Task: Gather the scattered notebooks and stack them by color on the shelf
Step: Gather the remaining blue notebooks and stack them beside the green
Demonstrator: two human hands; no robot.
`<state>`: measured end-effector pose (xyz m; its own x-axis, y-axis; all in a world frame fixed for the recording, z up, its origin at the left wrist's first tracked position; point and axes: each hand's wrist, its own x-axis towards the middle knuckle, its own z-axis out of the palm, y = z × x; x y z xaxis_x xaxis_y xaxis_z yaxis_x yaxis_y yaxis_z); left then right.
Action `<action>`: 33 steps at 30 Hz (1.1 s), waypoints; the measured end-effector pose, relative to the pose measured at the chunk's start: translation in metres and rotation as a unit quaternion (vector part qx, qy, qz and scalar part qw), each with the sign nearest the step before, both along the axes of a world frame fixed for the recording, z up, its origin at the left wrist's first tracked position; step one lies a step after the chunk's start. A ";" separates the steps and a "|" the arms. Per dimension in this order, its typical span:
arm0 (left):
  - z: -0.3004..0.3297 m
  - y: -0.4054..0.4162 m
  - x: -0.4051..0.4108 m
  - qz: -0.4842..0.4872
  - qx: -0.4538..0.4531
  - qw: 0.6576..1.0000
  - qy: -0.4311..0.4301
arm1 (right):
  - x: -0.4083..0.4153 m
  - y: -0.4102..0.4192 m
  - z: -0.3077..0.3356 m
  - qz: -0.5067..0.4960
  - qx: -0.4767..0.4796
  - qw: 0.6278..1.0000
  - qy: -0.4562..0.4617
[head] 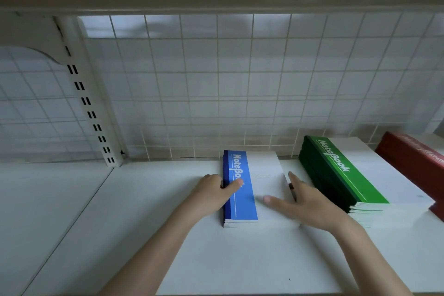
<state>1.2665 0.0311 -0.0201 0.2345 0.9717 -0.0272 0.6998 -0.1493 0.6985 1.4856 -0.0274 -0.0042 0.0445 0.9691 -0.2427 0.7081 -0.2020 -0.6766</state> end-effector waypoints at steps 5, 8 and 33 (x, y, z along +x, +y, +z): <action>0.004 -0.023 -0.005 -0.112 -0.061 0.989 0.076 | -0.004 -0.003 0.006 0.109 -0.049 0.986 -0.117; 0.002 -0.034 -0.003 -0.104 -0.065 0.987 0.106 | -0.013 0.001 0.003 0.110 -0.014 0.978 -0.178; -0.004 -0.039 -0.009 -0.027 -0.022 0.997 0.066 | -0.021 -0.001 -0.003 0.088 0.046 0.991 -0.089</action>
<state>1.2579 -0.0075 -0.0244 0.2771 0.9552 -0.1036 0.7781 -0.1599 0.6074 1.4647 -0.0280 -0.0072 -0.0933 0.9833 -0.1564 0.8362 -0.0079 -0.5484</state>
